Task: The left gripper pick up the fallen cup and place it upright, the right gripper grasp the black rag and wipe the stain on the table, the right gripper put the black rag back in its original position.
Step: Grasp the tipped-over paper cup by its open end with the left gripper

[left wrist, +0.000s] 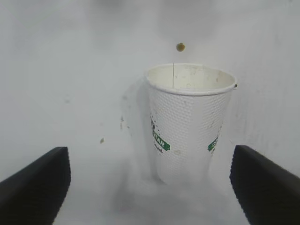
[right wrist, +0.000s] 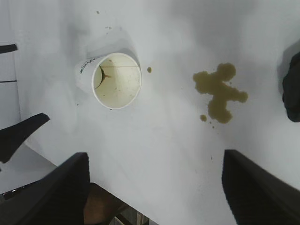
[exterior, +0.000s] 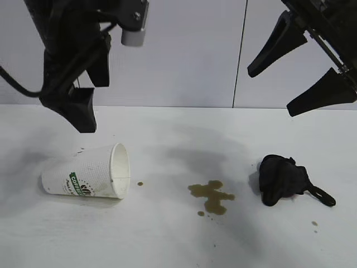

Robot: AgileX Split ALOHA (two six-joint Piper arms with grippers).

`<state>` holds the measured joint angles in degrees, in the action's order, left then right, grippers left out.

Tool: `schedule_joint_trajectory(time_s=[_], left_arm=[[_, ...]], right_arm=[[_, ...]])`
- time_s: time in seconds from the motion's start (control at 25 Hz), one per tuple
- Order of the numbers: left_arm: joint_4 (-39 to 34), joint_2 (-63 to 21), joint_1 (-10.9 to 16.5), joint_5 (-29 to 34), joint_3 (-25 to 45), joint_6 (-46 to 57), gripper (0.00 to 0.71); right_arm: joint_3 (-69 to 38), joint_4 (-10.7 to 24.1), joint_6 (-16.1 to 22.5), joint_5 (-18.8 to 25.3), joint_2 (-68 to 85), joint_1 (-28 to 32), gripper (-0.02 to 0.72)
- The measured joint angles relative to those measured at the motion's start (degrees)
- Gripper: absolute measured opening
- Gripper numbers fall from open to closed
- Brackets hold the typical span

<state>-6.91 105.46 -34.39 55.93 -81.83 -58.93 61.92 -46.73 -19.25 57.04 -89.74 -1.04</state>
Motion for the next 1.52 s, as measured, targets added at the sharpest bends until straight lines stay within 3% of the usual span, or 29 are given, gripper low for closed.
schedule_joint_trajectory(time_s=[0.68, 1.52], left_arm=[[-2.50, 7.76, -0.61, 0.74, 0.00, 4.14, 0.664], [-2.64, 16.48, -0.61, -5.40, 0.01, 4.50, 0.664]], right_arm=[[0.00, 2.38, -0.05, -0.05, 0.00, 0.00, 0.542], [0.00, 2.63, -0.05, -0.38, 0.00, 0.00, 0.542]])
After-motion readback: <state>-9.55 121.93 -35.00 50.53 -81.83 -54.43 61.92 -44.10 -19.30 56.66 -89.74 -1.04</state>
